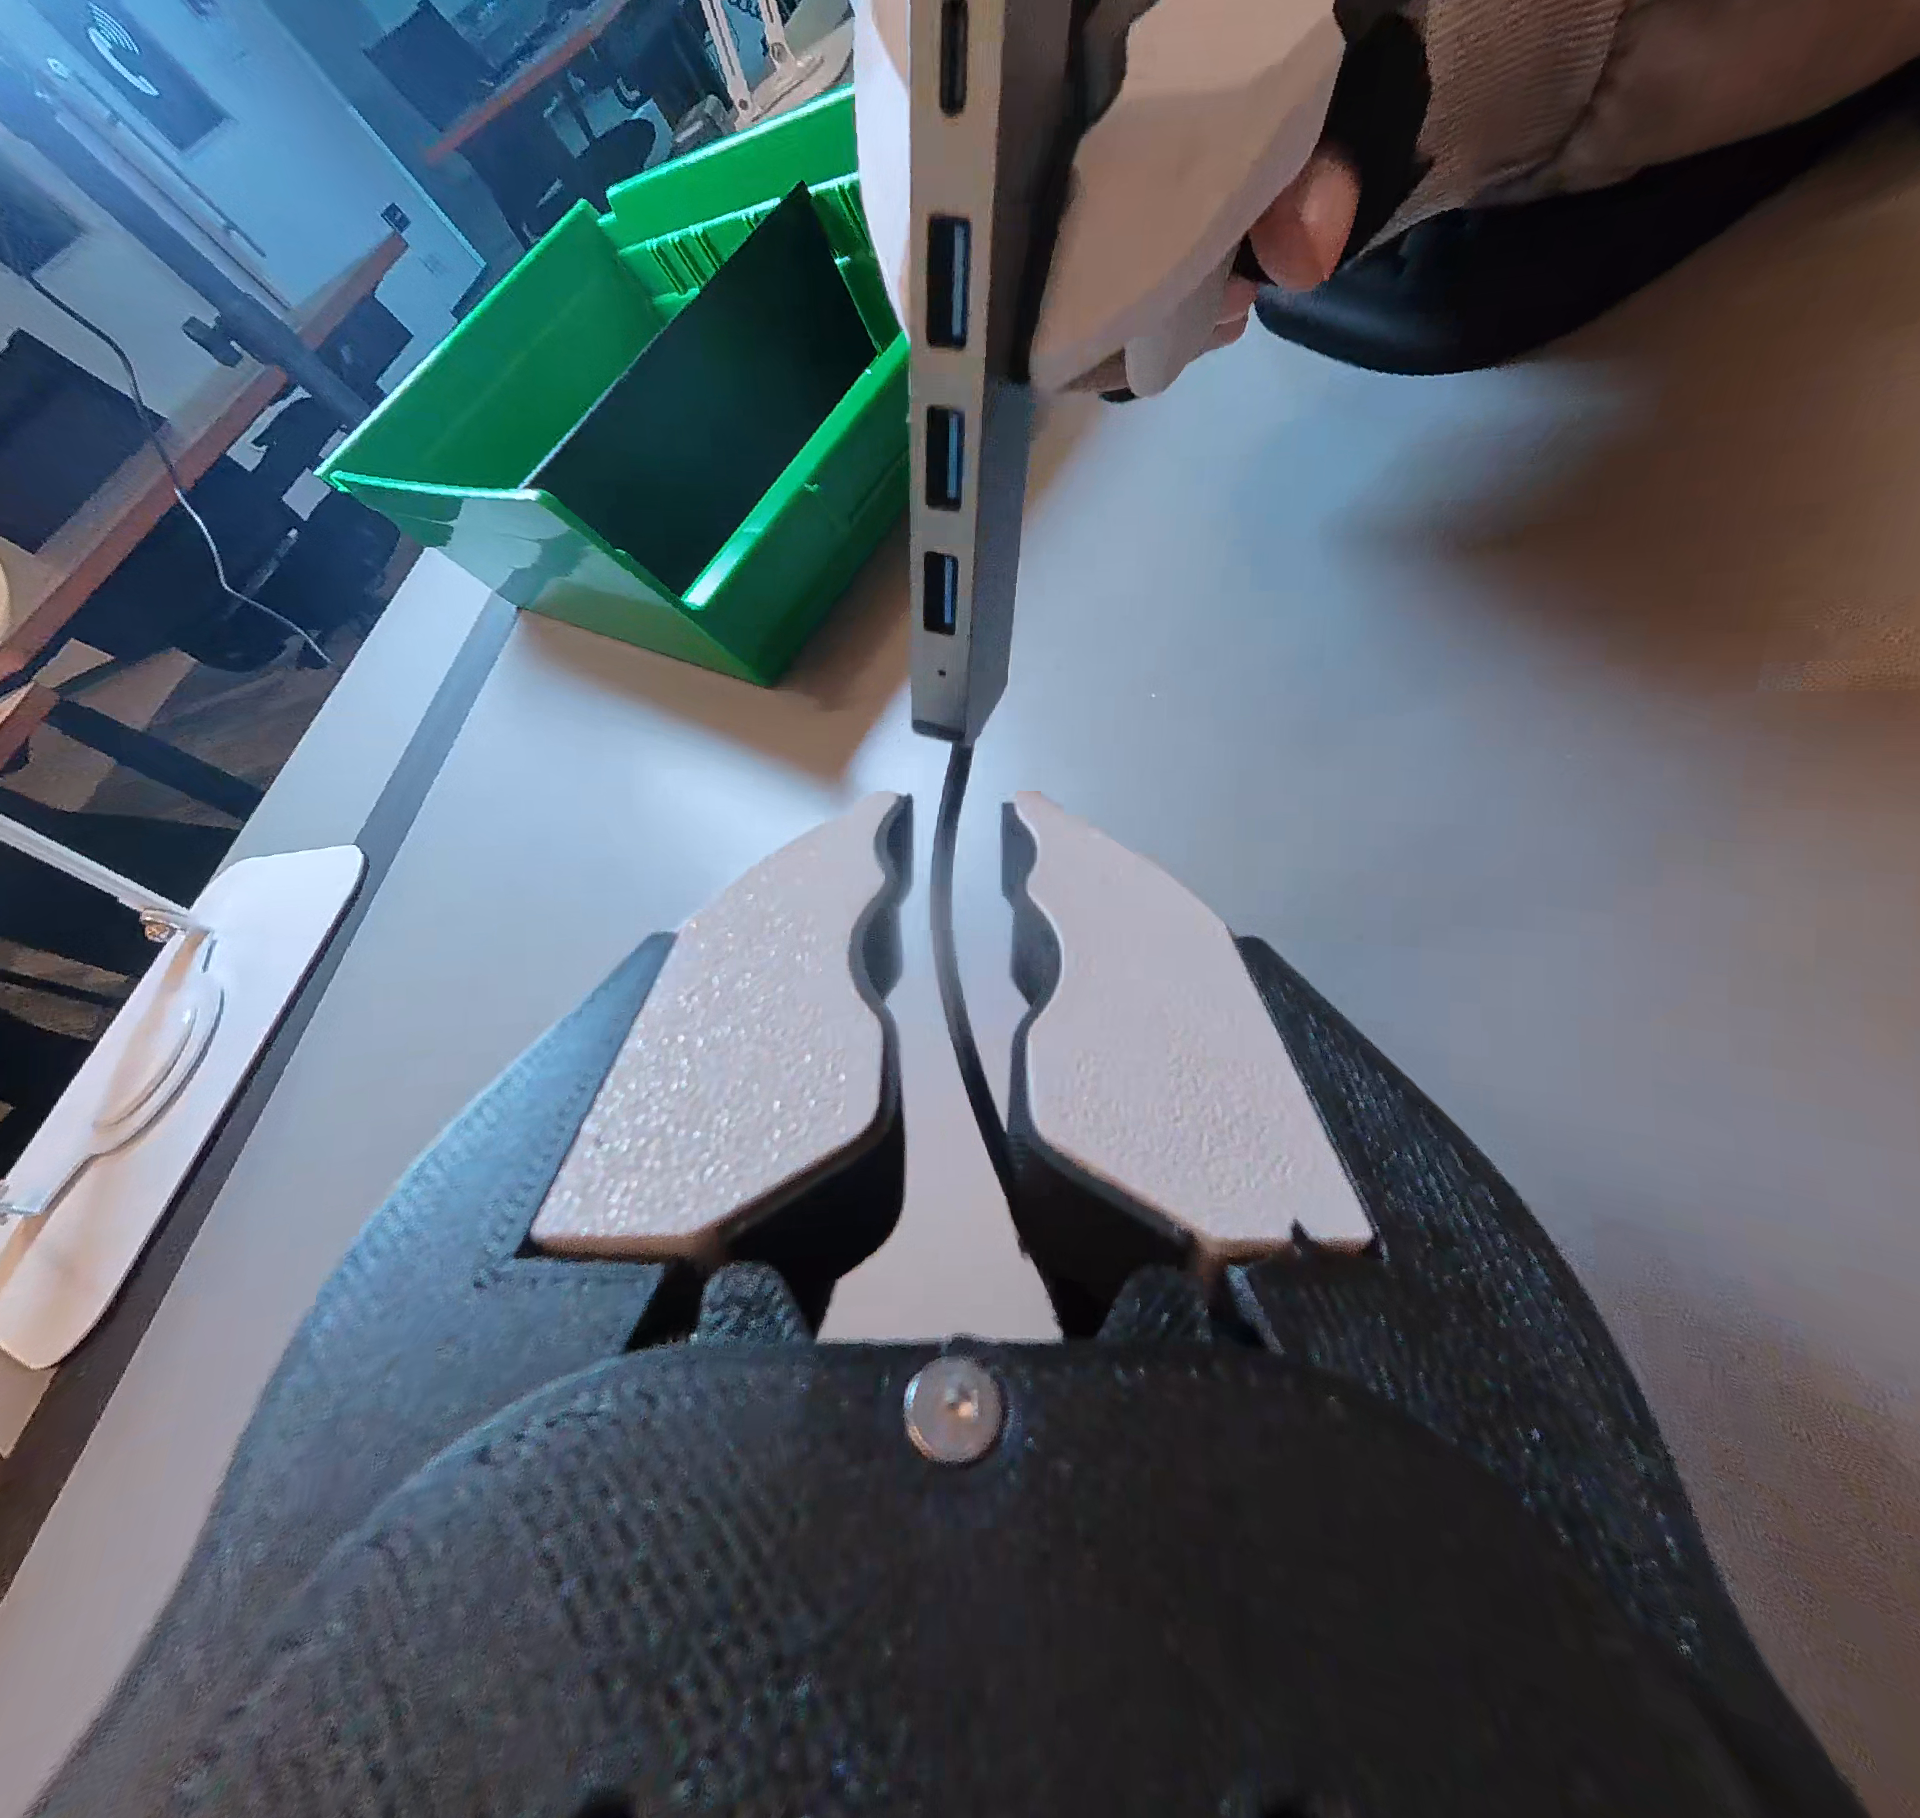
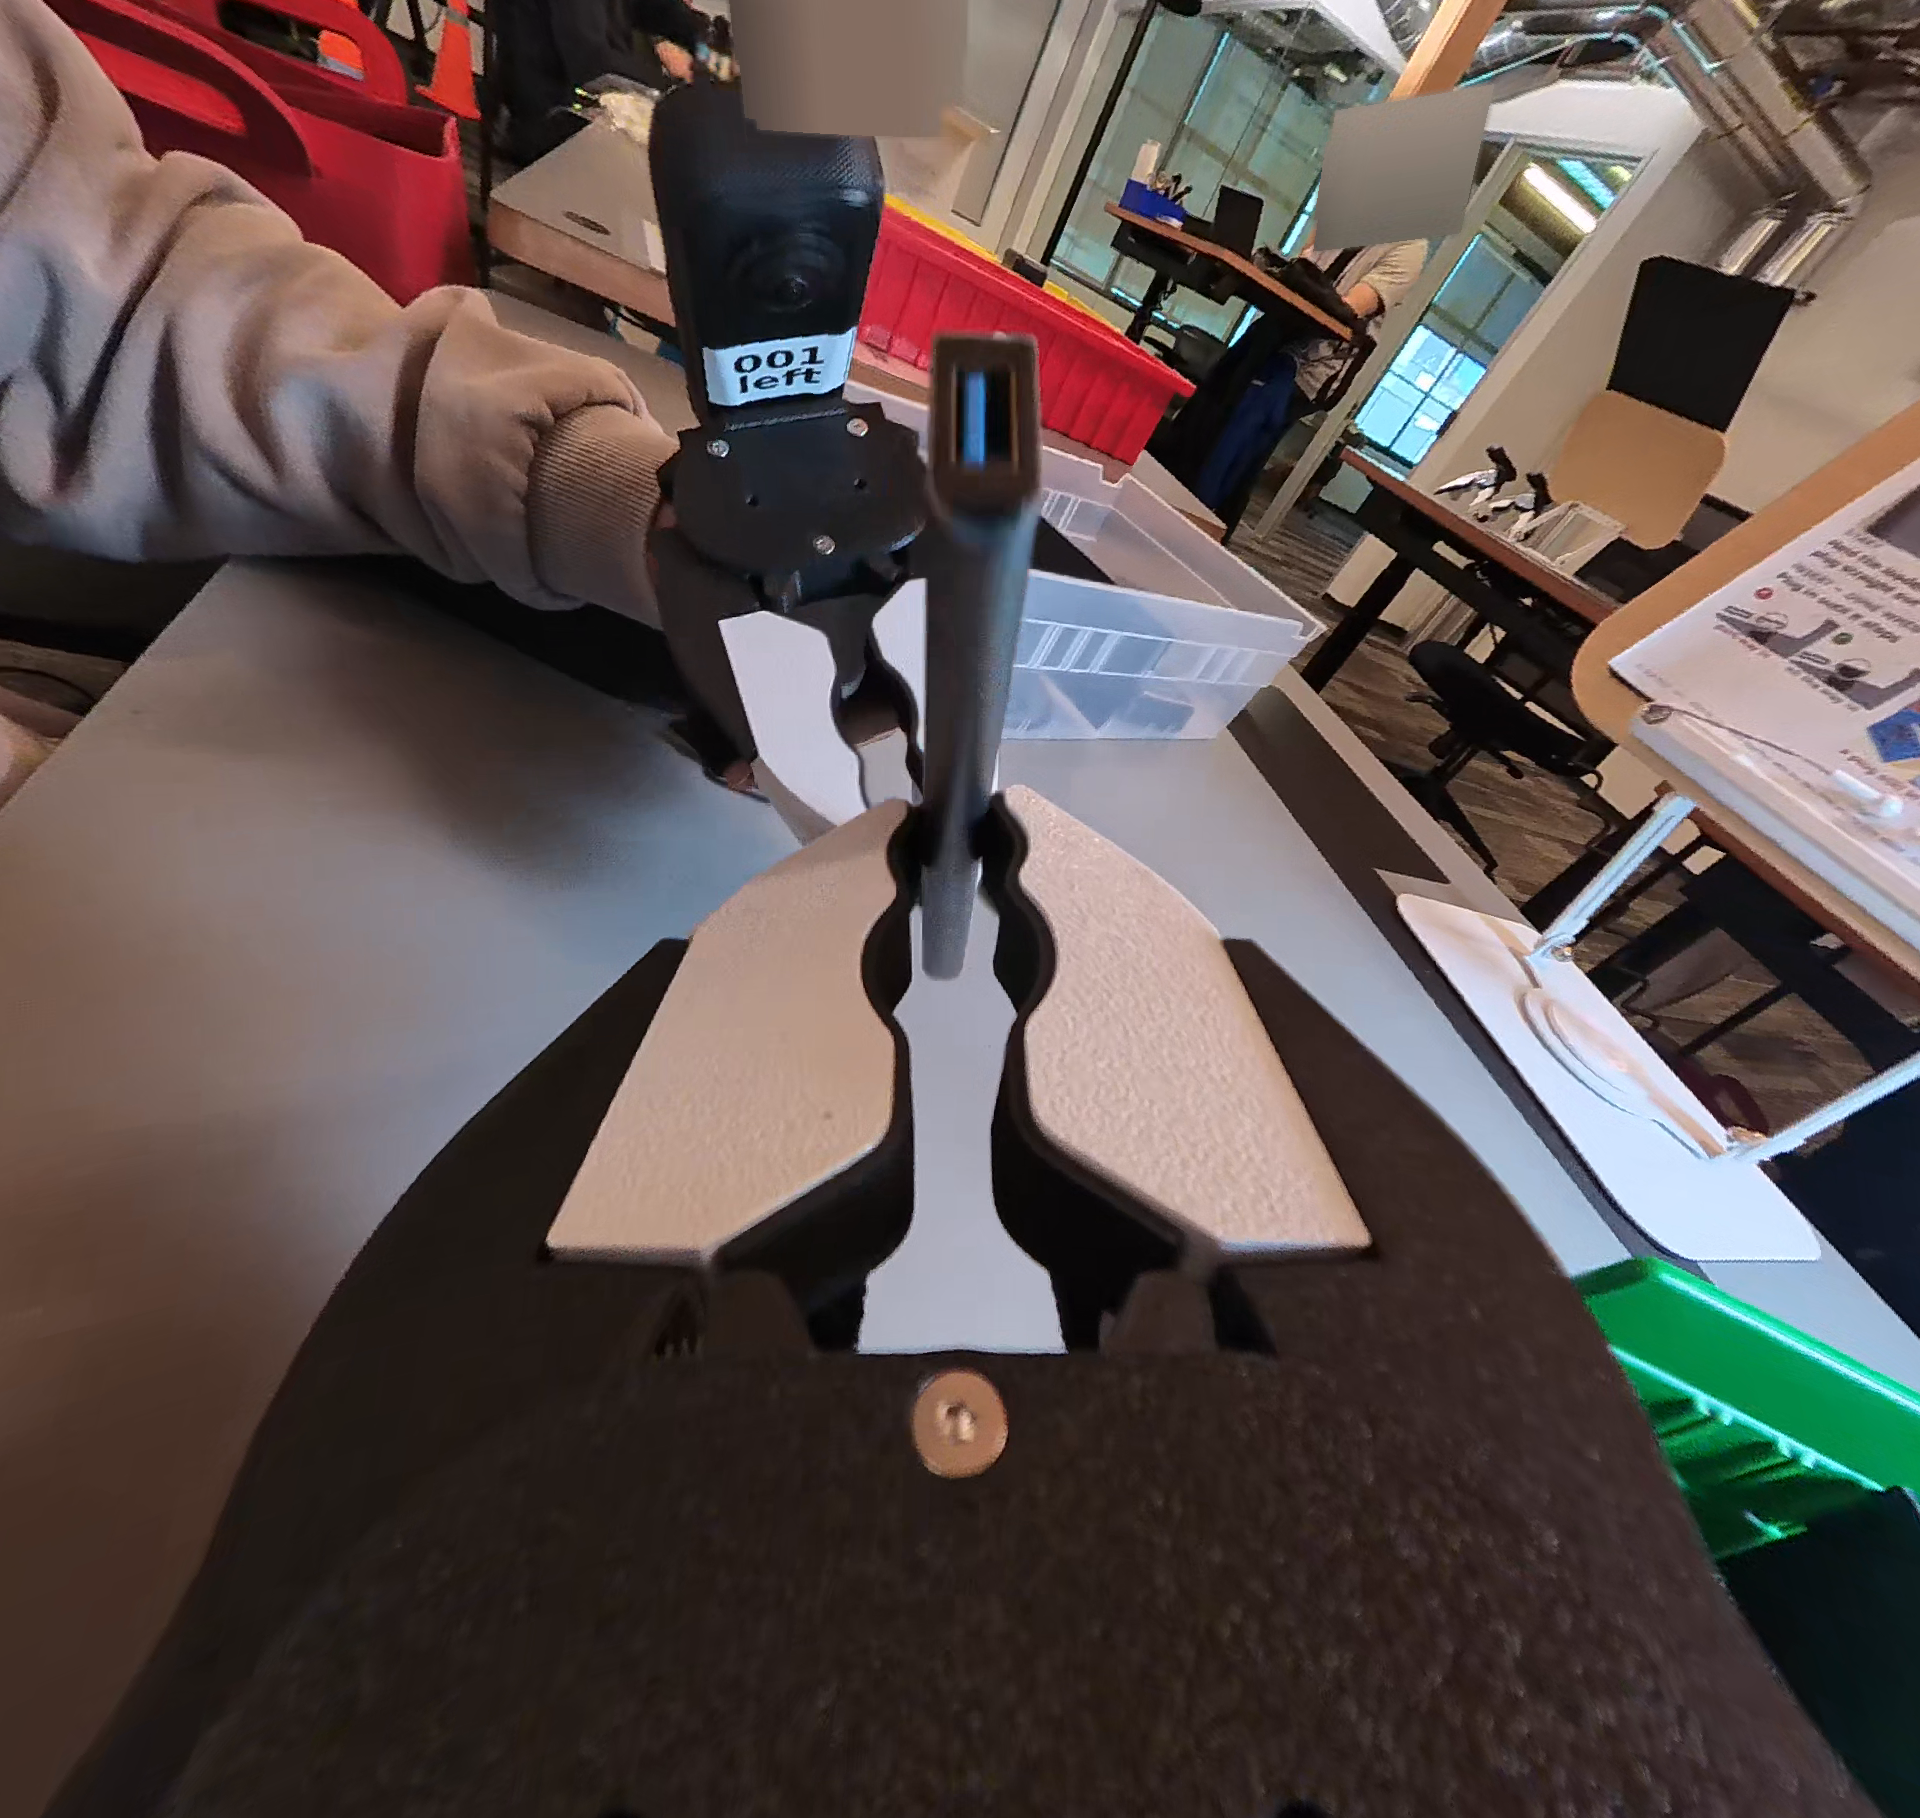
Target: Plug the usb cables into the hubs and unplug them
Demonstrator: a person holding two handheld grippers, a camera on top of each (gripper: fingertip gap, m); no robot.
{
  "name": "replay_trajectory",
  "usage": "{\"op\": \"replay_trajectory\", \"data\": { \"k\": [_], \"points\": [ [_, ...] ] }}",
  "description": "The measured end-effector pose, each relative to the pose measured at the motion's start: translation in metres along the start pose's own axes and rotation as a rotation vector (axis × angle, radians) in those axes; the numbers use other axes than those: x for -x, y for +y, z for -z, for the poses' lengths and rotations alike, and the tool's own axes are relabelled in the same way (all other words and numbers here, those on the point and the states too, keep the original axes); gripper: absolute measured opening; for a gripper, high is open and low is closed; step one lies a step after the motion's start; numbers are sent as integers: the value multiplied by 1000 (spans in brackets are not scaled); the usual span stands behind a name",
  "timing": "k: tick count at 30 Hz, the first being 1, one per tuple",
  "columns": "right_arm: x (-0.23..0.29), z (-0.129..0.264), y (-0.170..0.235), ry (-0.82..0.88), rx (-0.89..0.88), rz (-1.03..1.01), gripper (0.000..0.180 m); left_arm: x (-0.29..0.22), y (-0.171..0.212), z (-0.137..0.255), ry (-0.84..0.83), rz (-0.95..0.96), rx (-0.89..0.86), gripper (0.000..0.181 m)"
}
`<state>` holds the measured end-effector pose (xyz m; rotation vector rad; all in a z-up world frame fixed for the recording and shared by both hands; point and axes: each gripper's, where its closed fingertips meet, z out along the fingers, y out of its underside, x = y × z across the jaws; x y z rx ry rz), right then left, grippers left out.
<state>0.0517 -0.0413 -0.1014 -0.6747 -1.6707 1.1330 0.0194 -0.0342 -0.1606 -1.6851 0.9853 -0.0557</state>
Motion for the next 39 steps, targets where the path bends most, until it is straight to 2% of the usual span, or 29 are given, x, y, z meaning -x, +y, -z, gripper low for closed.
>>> {"op": "replay_trajectory", "data": {
  "k": [5, 11, 13, 17, 21, 23, 24, 26, 34, 39],
  "points": [
    [3, -3, -2, 12, 14, 32, 11, 2, -17, 0, -40, -11, -70, 27],
    [18, -12, -3, 10, 47, 168, 10, -9, -37, -3, -47, -79, -144, 21],
    [22, -14, -3, 23, 53, 222, 10, -14, -39, -3, -33, -101, -152, 15],
    [27, -17, -7, 54, 51, 300, 12, -19, -41, -1, -11, -96, -167, 13],
    [33, -23, -3, 45, 82, 324, 22, -28, -39, -5, 13, -120, -157, 13],
    [37, -24, -1, 32, 90, 337, 20, -33, -37, -9, 19, -131, -145, 13],
    [40, -24, 1, 17, 100, 356, 12, -33, -37, -9, 12, -130, -144, 13],
    [39, -24, 1, 23, 115, 370, 11, -31, -36, -9, 12, -116, -142, 14],
    [19, -14, -4, 49, 57, 218, 11, -2, -35, 10, -51, -25, -185, 15],
    [15, -12, -2, 71, 67, 232, 11, 47, -29, 40, -234, 39, -177, 14]
  ]
}}
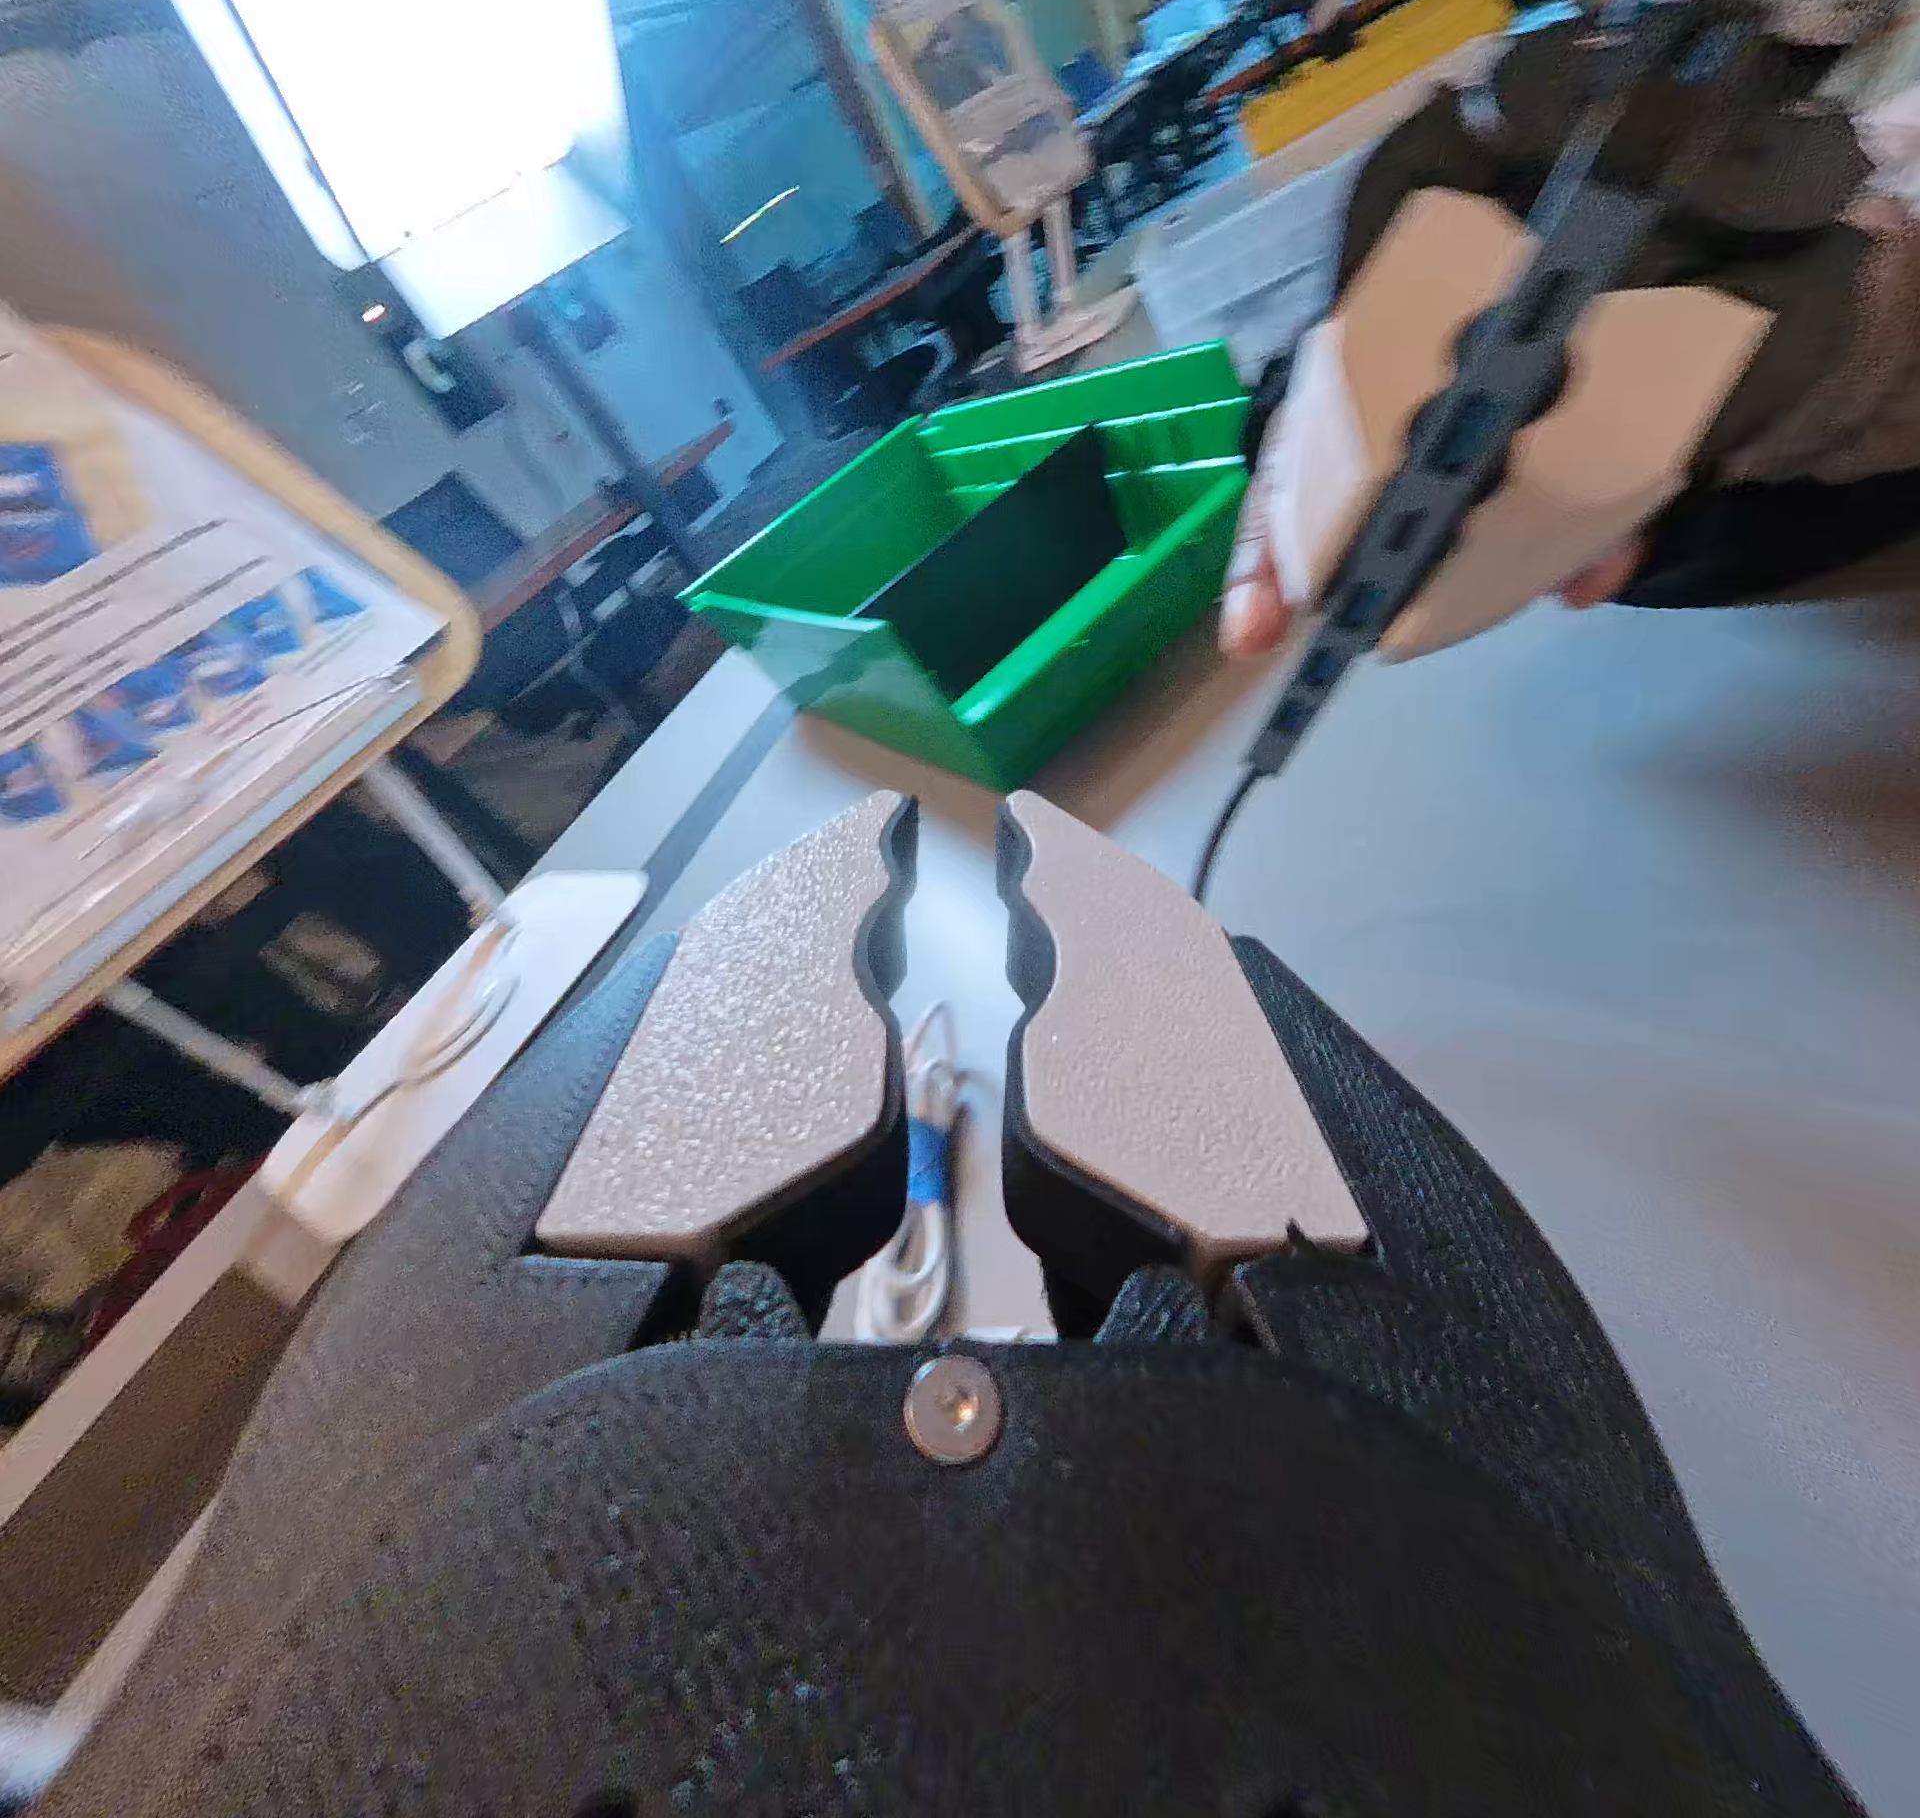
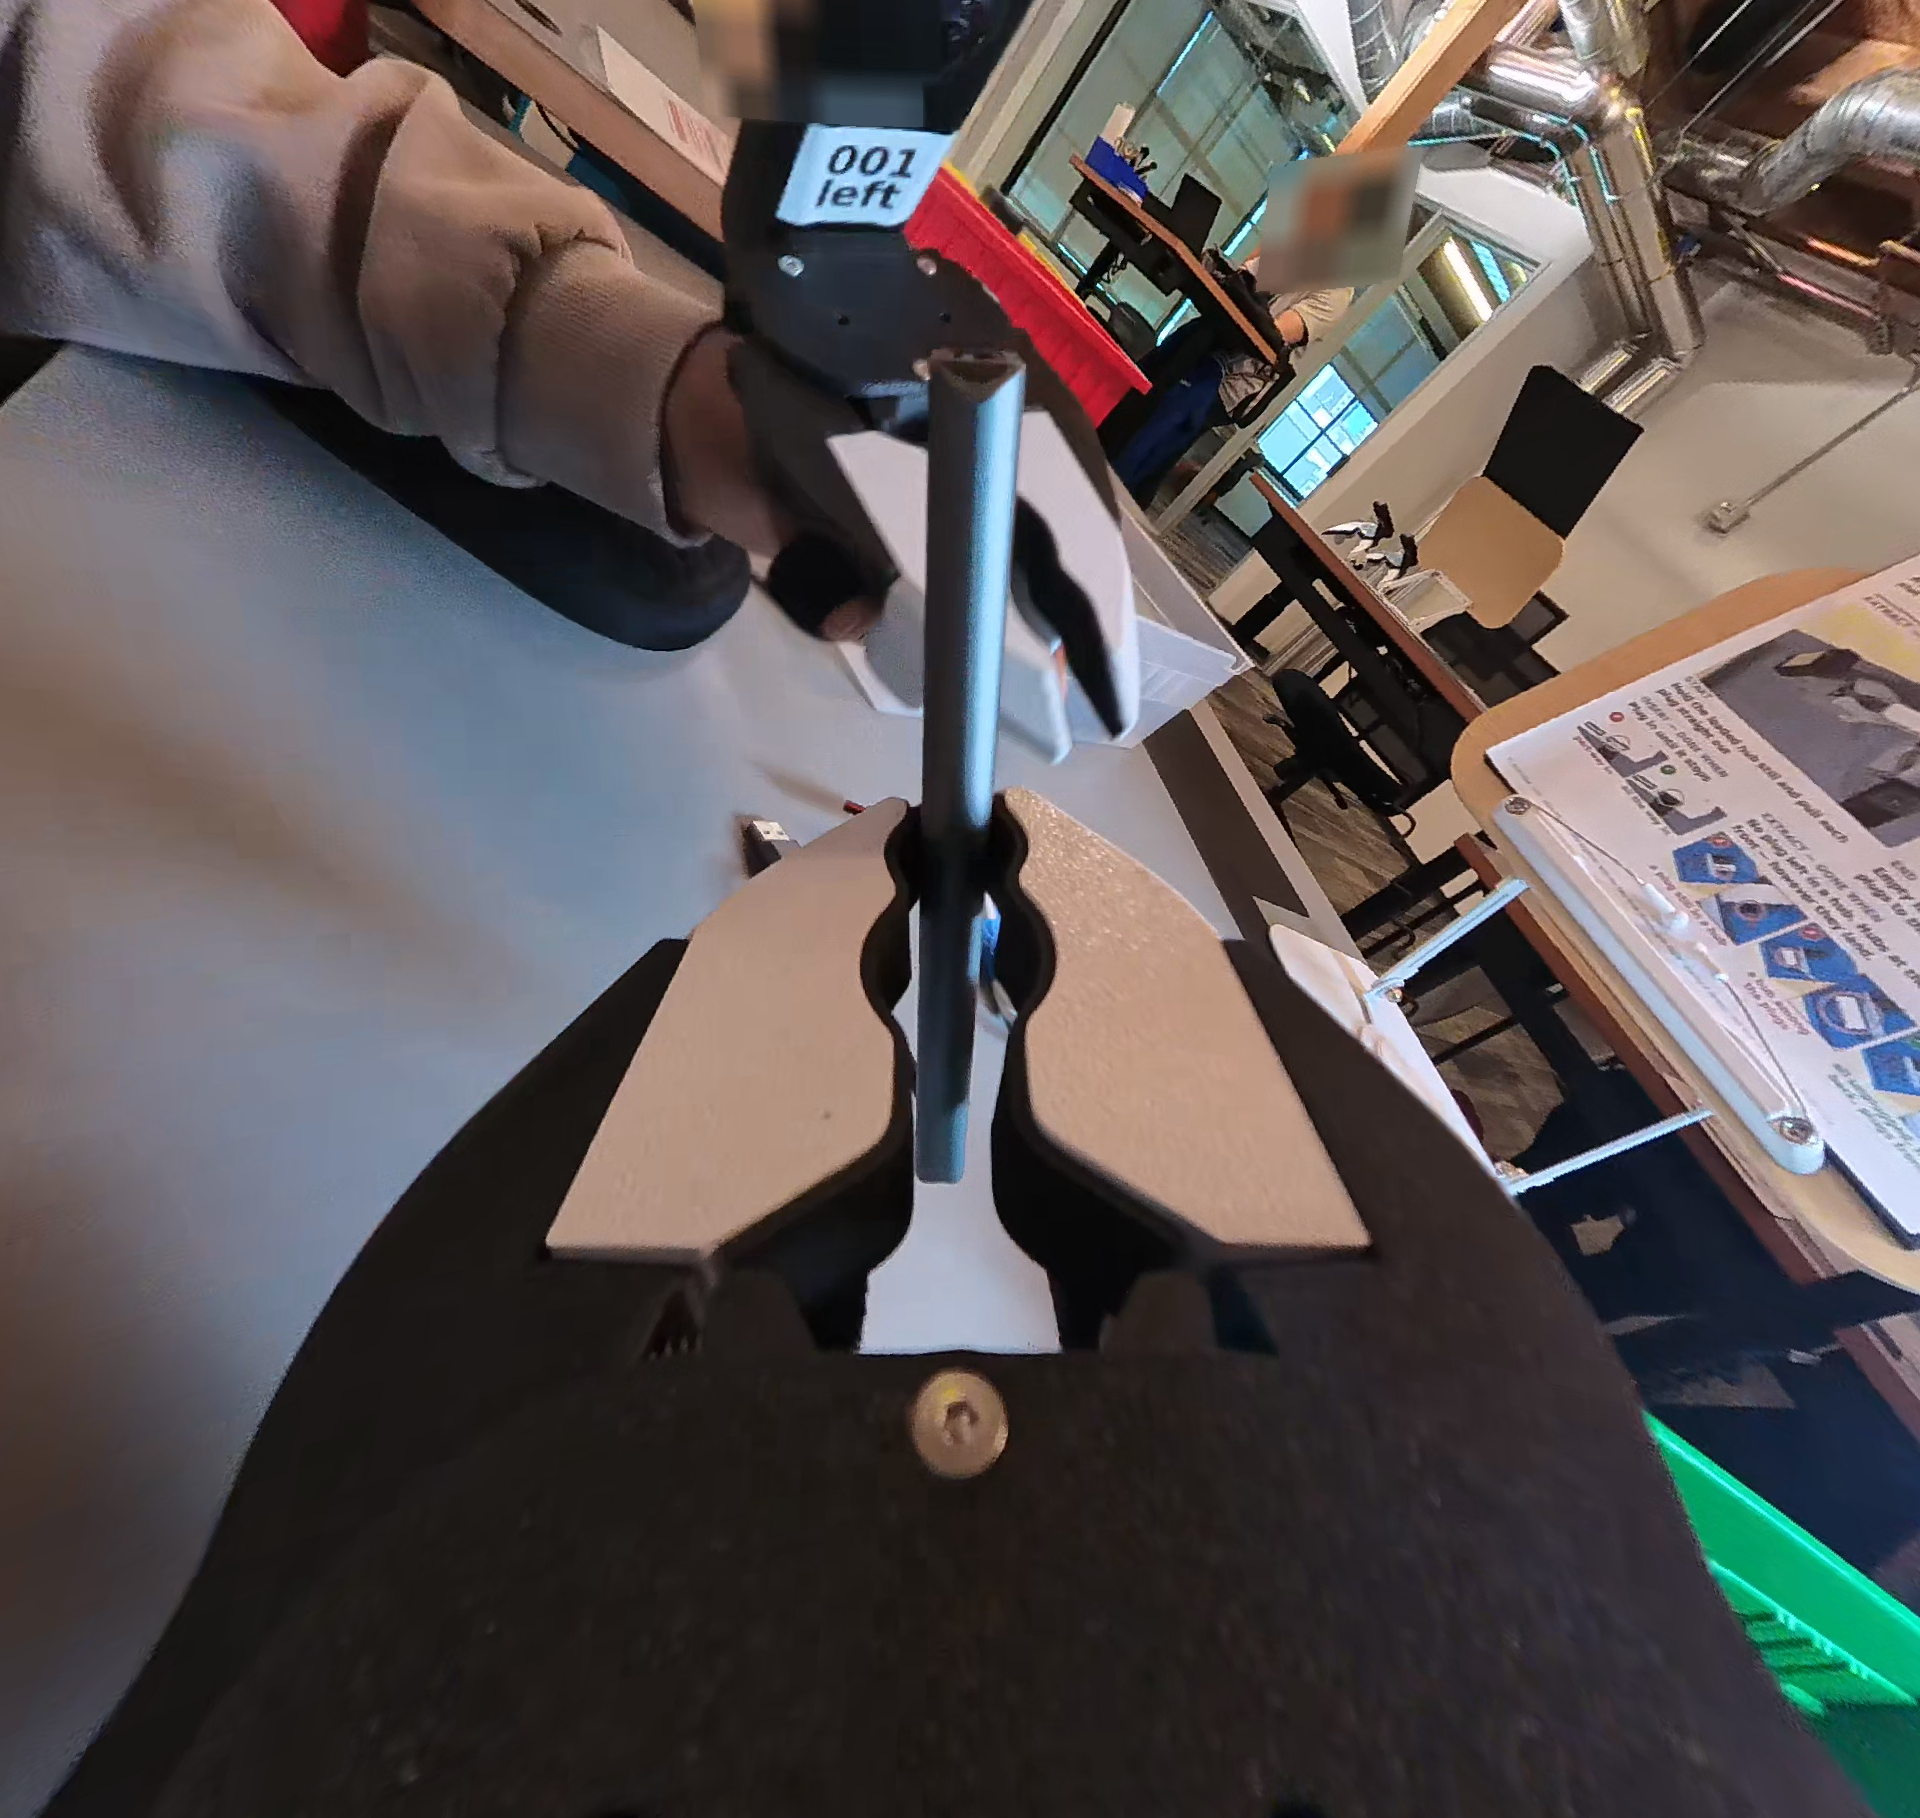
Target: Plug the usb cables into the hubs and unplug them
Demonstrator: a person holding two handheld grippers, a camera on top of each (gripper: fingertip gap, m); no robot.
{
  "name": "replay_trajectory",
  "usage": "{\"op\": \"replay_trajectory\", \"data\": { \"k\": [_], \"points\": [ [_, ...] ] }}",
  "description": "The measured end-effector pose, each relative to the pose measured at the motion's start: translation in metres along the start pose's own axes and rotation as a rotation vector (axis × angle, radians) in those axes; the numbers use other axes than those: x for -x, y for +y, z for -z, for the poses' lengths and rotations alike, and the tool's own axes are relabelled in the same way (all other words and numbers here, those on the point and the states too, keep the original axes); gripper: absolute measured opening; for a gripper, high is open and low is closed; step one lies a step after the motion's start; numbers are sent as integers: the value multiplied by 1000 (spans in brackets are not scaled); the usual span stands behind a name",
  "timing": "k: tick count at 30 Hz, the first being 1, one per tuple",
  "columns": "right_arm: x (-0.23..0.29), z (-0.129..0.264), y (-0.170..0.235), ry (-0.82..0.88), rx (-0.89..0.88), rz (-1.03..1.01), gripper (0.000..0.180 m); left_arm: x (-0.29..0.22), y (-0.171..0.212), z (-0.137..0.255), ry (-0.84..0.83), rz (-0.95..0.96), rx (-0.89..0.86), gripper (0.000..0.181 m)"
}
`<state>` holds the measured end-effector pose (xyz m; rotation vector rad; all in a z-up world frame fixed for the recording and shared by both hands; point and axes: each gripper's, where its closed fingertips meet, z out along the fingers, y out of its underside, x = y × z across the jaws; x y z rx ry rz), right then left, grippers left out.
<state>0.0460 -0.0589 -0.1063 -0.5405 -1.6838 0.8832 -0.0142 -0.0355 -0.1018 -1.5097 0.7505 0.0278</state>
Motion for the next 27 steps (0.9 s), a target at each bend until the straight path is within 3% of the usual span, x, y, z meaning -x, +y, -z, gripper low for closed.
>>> {"op": "replay_trajectory", "data": {
  "k": [5, 9, 18, 23, 27],
  "points": [
    [-13, 6, 0, 44, 4, 6, 11, 49, 41, 22, -149, 30, 175, 14],
    [-34, 19, 1, 98, -6, -27, 11, 41, 82, 24, -61, 58, 371, 15],
    [-58, 36, 11, 169, -4, -95, 11, 20, 120, 36, 73, -208, 608, 12],
    [-57, 33, 14, 170, 16, -91, 11, 15, 144, 42, 100, -398, 771, 22],
    [-57, 32, 16, 171, 21, -101, 11, 13, 146, 39, 102, -465, 761, 22]
  ]
}}
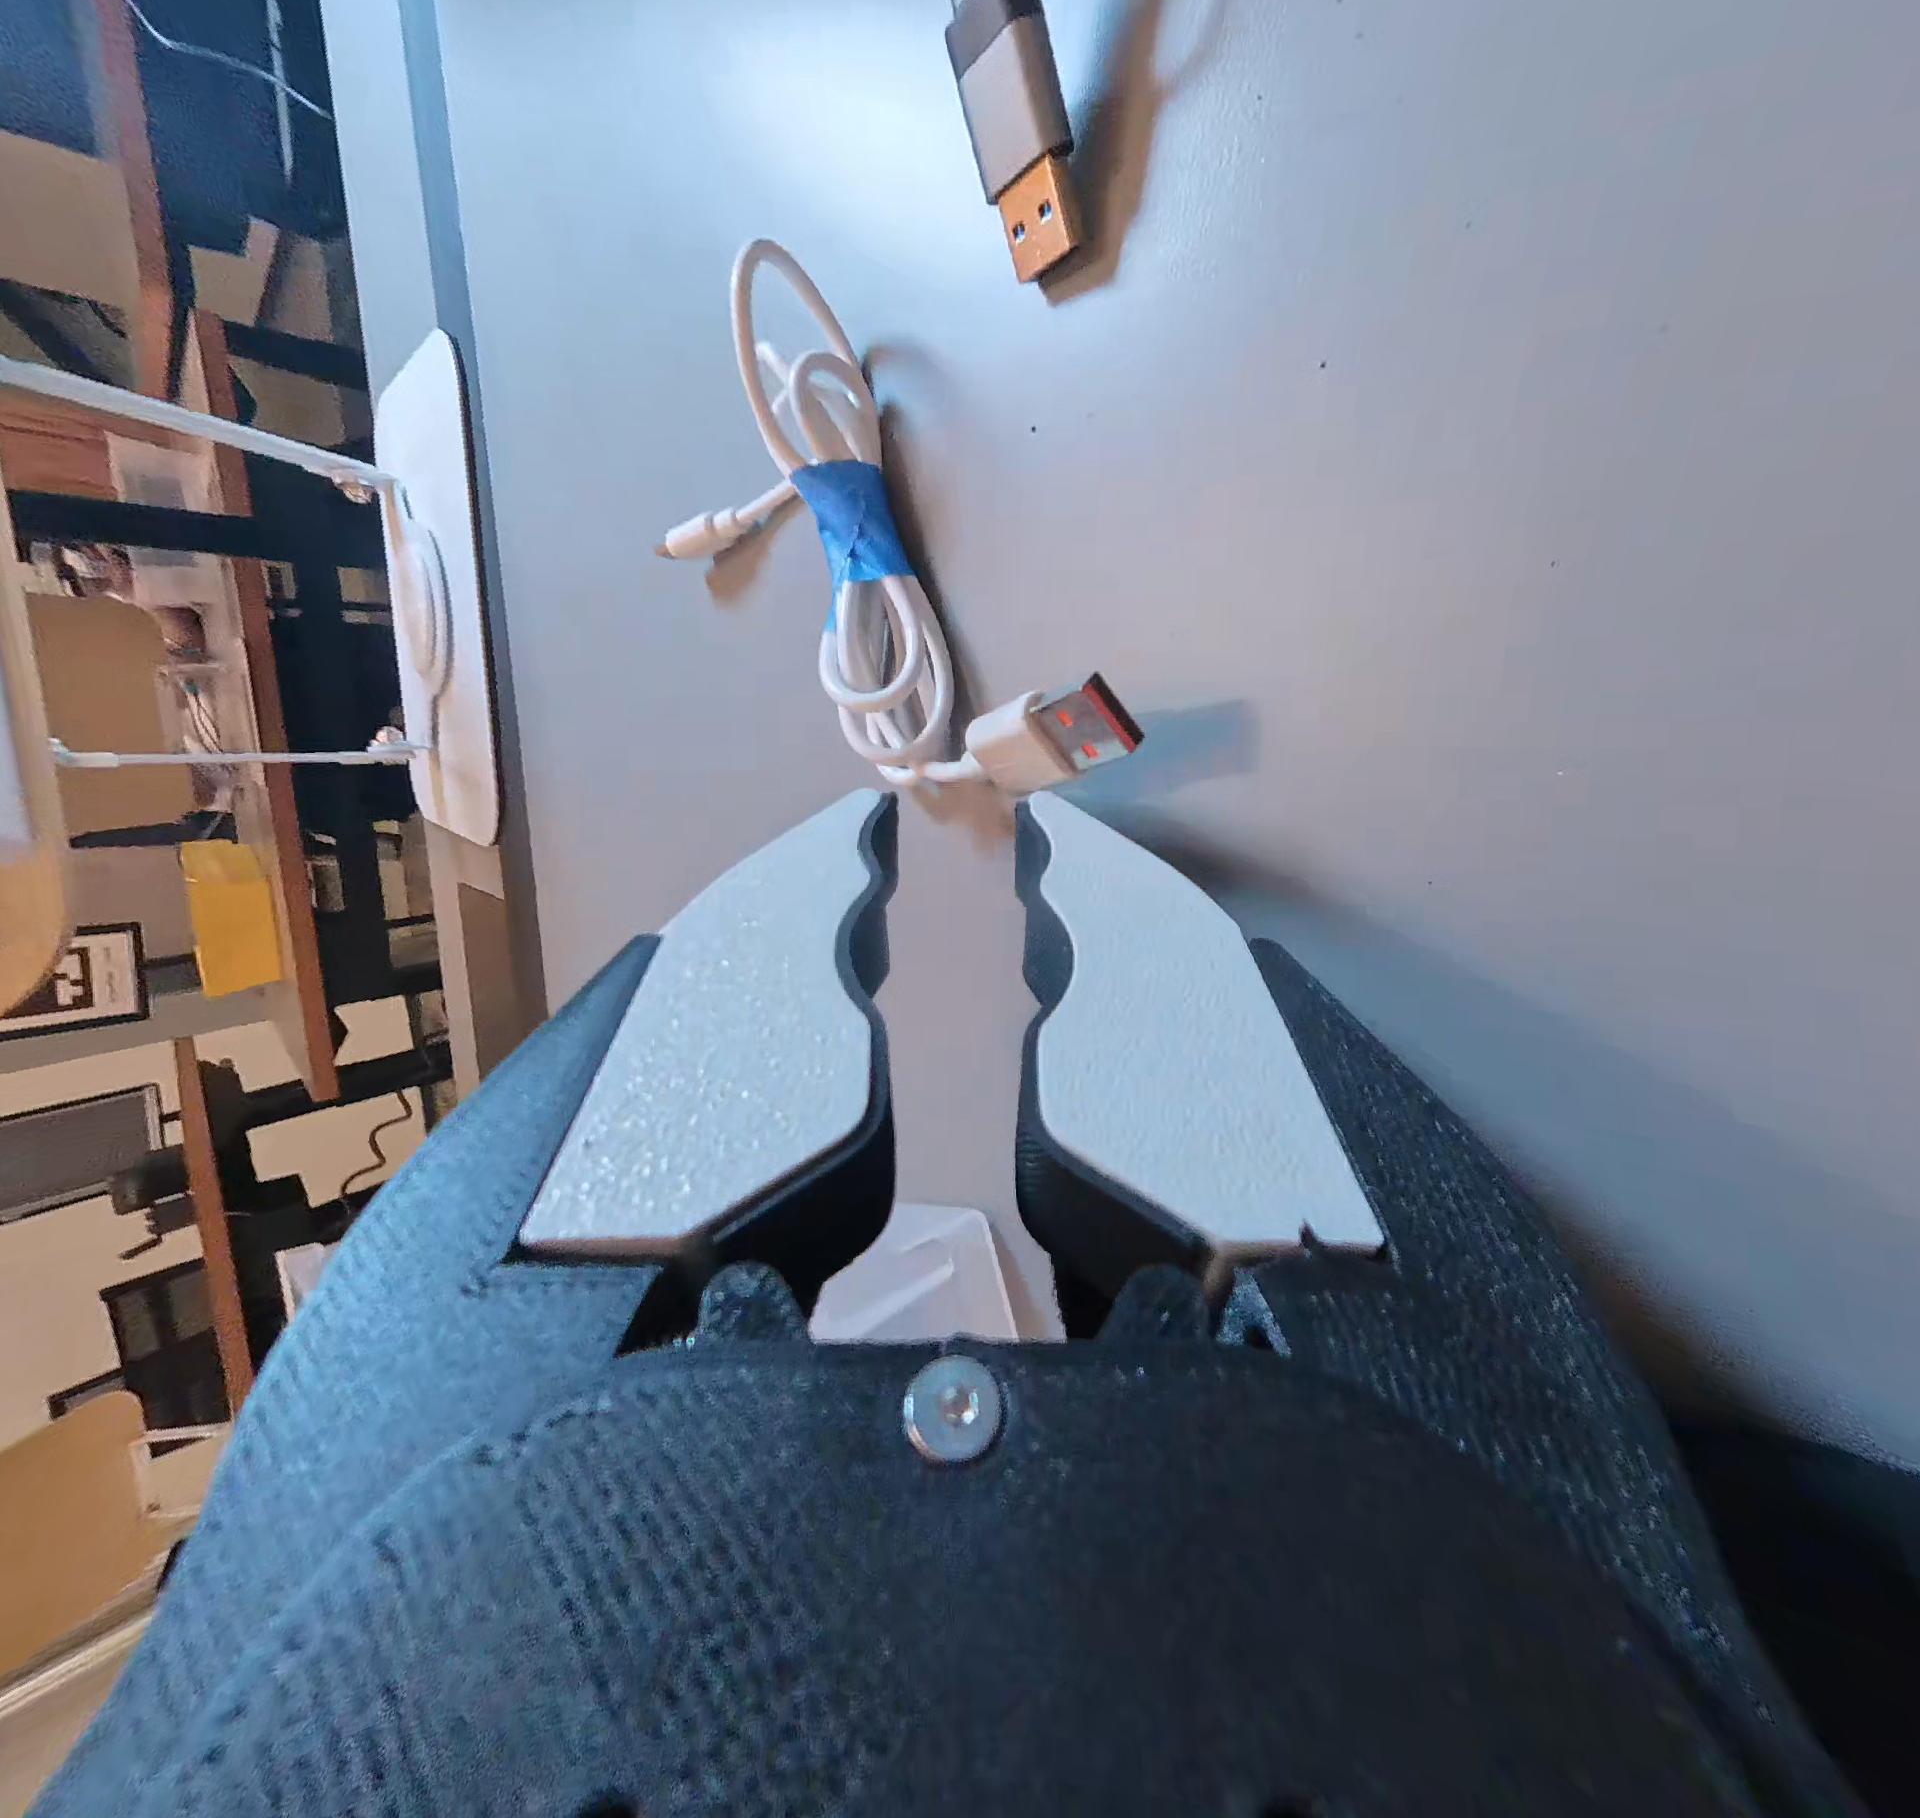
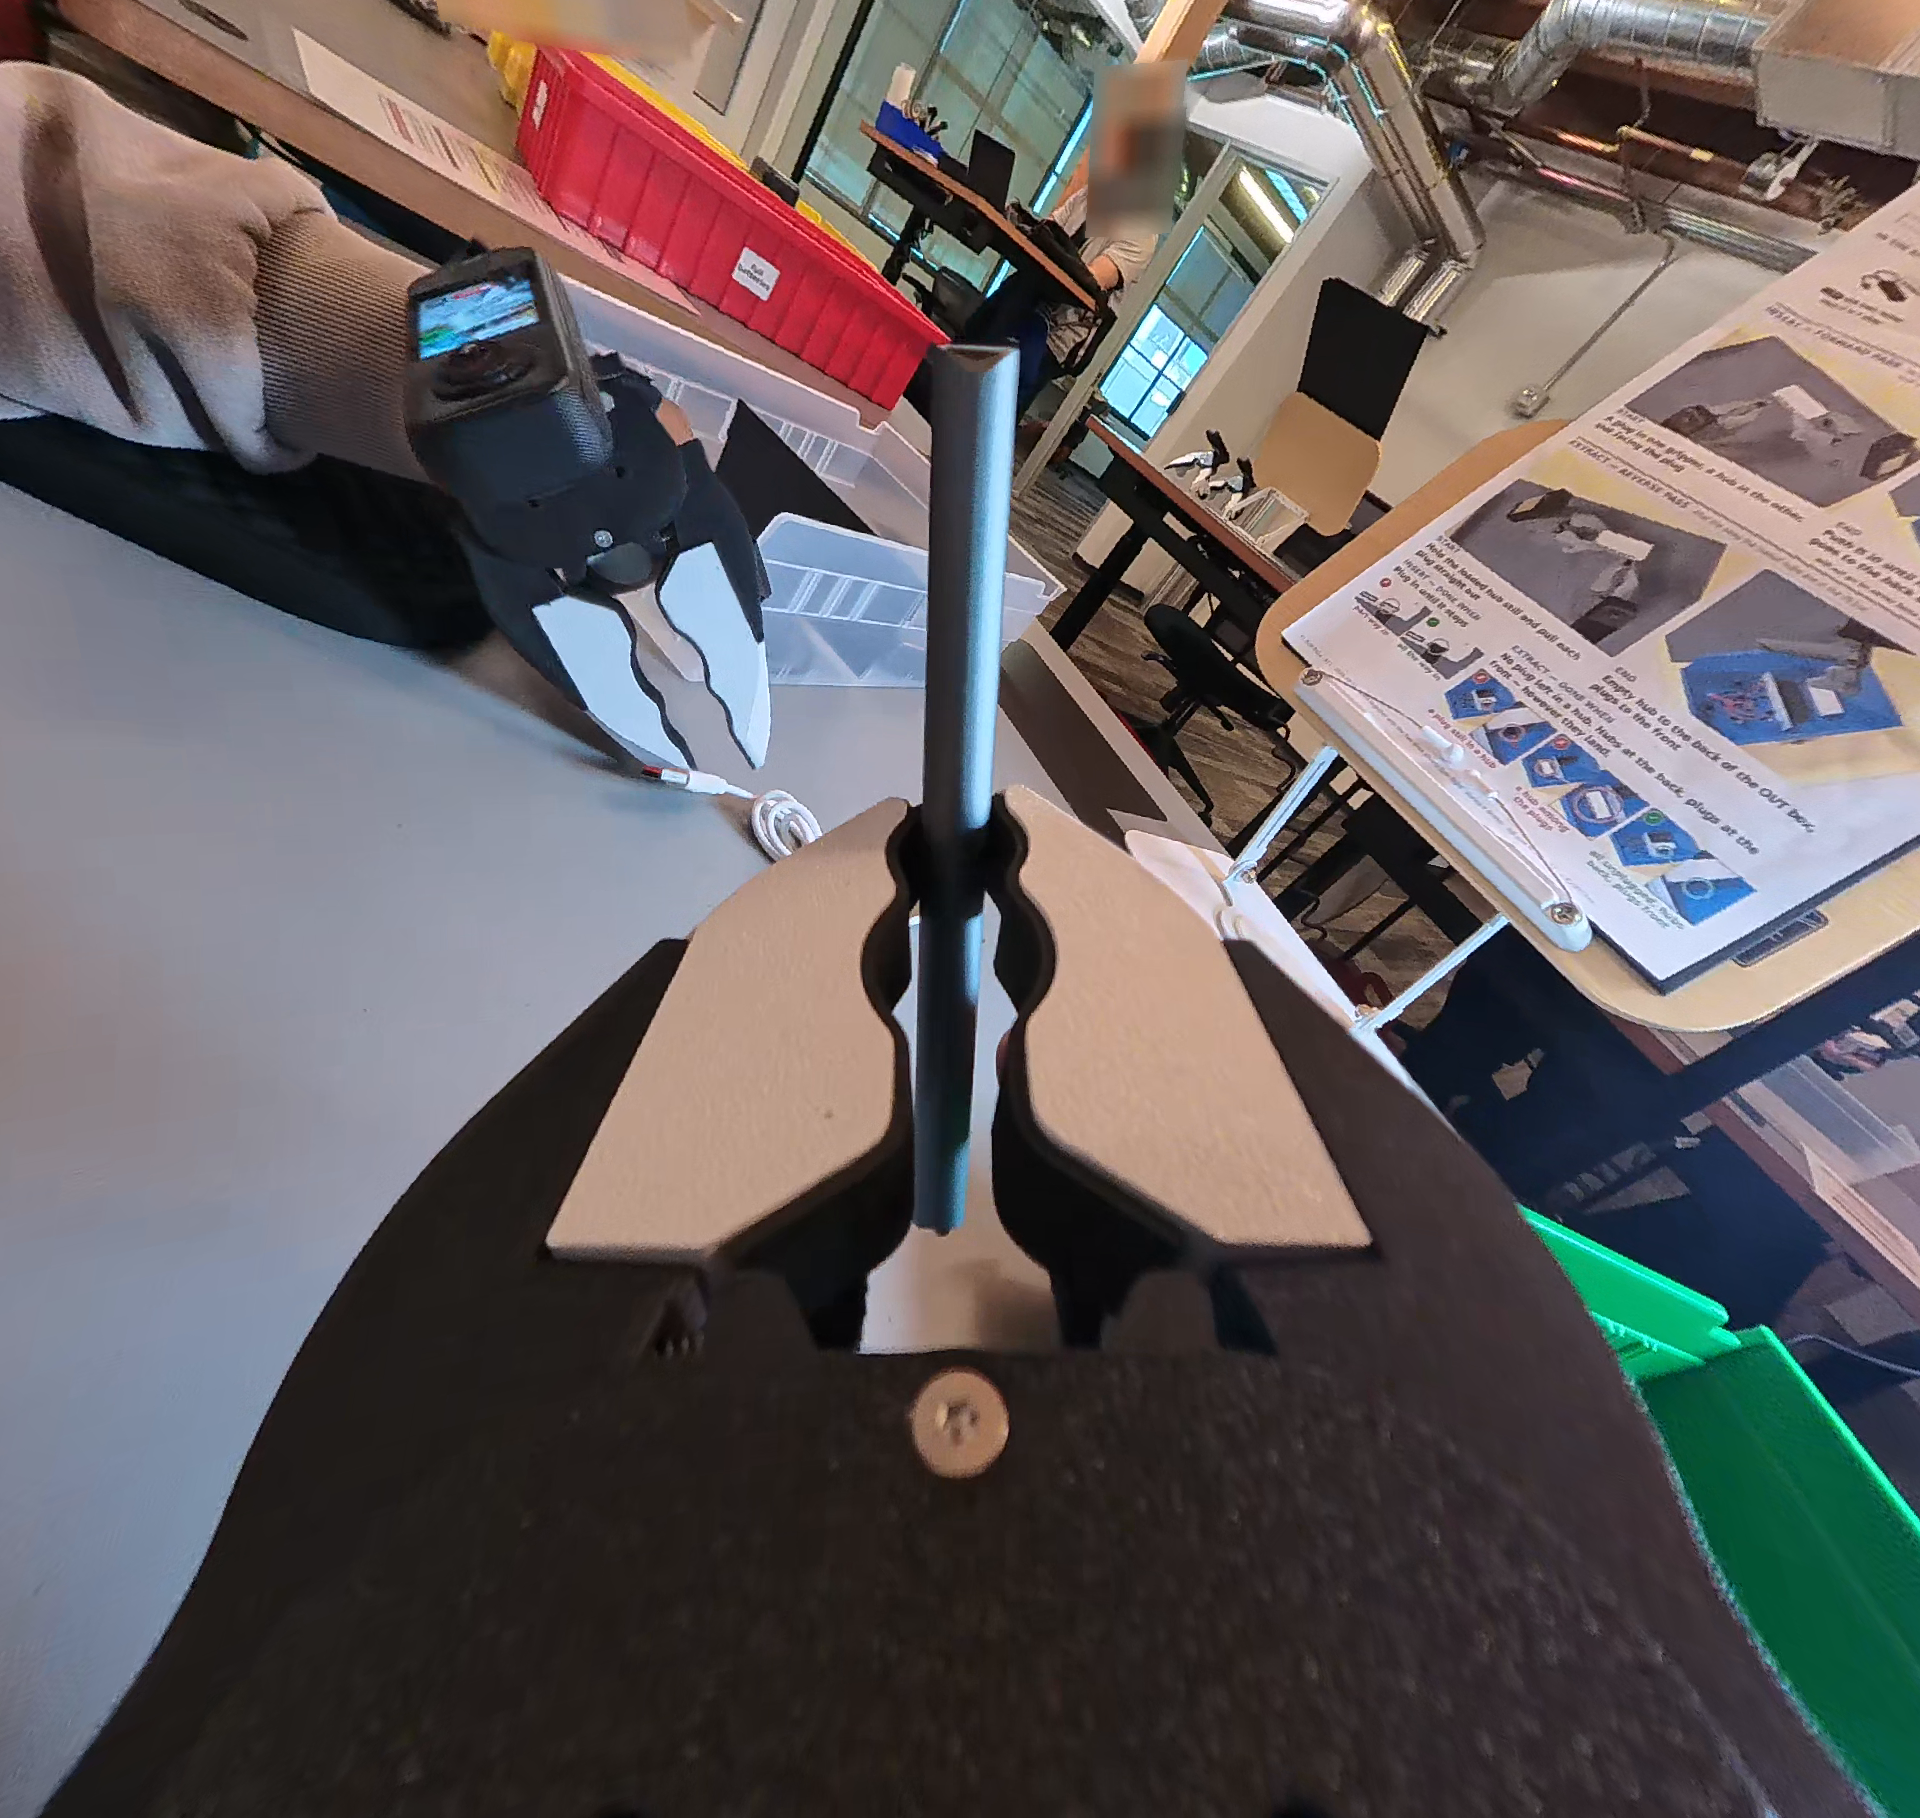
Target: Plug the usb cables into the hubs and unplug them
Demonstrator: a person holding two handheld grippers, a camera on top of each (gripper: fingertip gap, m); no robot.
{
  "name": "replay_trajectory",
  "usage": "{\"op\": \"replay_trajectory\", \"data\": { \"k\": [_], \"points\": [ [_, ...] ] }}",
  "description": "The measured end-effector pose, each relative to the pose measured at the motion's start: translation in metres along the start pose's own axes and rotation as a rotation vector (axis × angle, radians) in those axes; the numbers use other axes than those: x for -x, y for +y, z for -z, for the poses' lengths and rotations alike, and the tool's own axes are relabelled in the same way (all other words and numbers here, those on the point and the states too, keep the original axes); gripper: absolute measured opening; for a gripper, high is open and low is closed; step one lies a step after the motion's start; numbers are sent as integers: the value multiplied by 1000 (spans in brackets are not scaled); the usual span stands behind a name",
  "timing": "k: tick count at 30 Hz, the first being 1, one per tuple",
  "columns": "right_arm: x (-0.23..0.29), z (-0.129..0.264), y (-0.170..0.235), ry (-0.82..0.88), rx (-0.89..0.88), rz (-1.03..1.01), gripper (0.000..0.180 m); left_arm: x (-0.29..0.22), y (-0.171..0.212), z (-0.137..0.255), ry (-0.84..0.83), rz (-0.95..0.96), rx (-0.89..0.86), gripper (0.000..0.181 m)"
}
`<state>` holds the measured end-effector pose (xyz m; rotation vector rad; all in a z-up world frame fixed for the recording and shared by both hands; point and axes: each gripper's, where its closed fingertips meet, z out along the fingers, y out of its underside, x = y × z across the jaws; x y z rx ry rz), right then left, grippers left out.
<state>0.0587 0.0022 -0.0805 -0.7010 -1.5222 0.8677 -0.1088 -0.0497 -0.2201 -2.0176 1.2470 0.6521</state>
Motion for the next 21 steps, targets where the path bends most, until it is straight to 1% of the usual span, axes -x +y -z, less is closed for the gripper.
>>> {"op": "replay_trajectory", "data": {
  "k": [3, 7, 13, 16, 21],
  "points": [
    [0, -1, 2, -2, 5, -11, 11, 1, -7, -3, -18, -7, -42, 21],
    [0, -2, 5, -2, 11, -23, 11, -5, -22, -7, -10, -14, -111, 14],
    [-4, -1, 4, 8, 8, -30, 11, -22, -68, -12, 74, 55, -273, 7],
    [-7, 1, 3, 20, 8, -27, 11, -27, -89, -11, 116, 94, -339, 7],
    [-15, 6, 2, 44, 5, -31, 11, -31, -114, 6, 228, 237, -475, 7]
  ]
}}
